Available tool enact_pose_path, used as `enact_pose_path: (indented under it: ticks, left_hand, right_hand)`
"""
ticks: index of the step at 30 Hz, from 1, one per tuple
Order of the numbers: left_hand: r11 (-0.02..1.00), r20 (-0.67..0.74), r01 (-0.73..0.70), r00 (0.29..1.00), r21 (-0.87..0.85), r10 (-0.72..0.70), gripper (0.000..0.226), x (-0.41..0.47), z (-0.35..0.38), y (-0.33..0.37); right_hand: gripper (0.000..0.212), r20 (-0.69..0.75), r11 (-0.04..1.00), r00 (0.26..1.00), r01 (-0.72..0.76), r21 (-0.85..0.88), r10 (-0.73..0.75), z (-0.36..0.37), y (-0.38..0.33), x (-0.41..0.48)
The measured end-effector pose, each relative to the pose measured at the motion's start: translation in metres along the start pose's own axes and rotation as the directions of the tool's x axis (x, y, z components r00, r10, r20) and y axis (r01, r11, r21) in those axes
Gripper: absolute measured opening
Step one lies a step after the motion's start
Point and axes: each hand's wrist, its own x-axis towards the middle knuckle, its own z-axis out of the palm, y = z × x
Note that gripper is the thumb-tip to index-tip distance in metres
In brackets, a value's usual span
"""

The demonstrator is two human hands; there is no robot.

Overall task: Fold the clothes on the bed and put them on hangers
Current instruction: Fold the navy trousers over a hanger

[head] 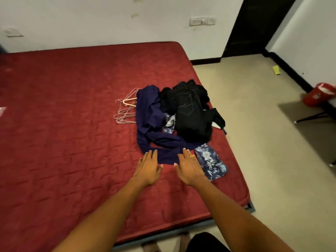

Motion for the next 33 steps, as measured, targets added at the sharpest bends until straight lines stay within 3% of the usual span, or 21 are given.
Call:
enact_pose_path:
  ticks: [4,7,11,15,19,22,24,25,27,29,31,33]
  left_hand:
    - [0.999,0.032,0.033,0.999,-0.008,-0.033,0.076,0.048,0.024,0.012]
    - [0.996,0.062,0.090,0.994,-0.010,-0.089,0.077,0.088,0.046,0.007]
    - [0.964,0.016,0.211,0.977,-0.163,-0.212,0.076,0.139,0.068,-0.021]
    - [0.887,-0.010,0.346,0.930,-0.305,-0.366,0.072,0.159,0.083,-0.038]
    - [0.774,0.031,0.499,0.847,-0.390,-0.531,0.064,0.134,0.105,-0.050]
    - [0.626,0.109,0.616,0.749,-0.479,-0.654,0.057,0.114,0.103,-0.055]
    - [0.475,0.165,0.648,0.677,-0.596,-0.717,0.054,0.107,0.088,-0.055]
    - [0.373,0.198,0.630,0.649,-0.681,-0.734,0.054,0.105,0.078,-0.053]
    - [0.063,0.350,0.552,0.608,-0.831,-0.713,0.061,0.102,0.052,-0.052]
    - [-0.187,0.475,0.467,0.634,-0.864,-0.611,0.068,0.097,0.026,-0.053]
    - [-0.263,0.454,0.371,0.702,-0.891,-0.549,0.052,0.086,-0.003,-0.052]
    - [-0.216,0.382,0.317,0.706,-0.923,-0.597,0.020,0.078,-0.021,-0.053]
  right_hand:
    - [0.063,0.094,0.999,0.996,-0.005,-0.034,0.008,0.024,0.045,0.045]
    - [0.047,0.236,0.992,0.969,0.098,-0.074,-0.078,0.045,0.063,0.110]
    - [0.042,0.282,0.987,0.948,0.158,-0.028,-0.144,0.078,0.063,0.208]
    - [0.044,0.346,0.984,0.935,0.129,-0.126,-0.078,0.105,0.067,0.277]
    - [0.056,0.385,0.974,0.923,0.080,-0.213,0.008,0.119,0.078,0.282]
    - [0.051,0.410,0.994,0.911,0.077,-0.072,-0.041,0.107,0.060,0.262]
    - [0.042,0.462,0.988,0.884,-0.011,0.157,-0.063,0.088,0.036,0.242]
    - [0.031,0.489,0.953,0.865,-0.047,0.298,-0.110,0.073,0.020,0.228]
    - [0.015,0.466,0.839,0.843,-0.031,0.543,-0.270,0.043,-0.016,0.201]
    - [0.017,0.436,0.713,0.815,-0.041,0.700,-0.382,0.012,-0.052,0.172]
    - [0.013,0.483,0.634,0.767,-0.131,0.762,-0.422,-0.015,-0.075,0.150]
    - [0.014,0.577,0.636,0.690,-0.216,0.741,-0.438,-0.032,-0.079,0.140]
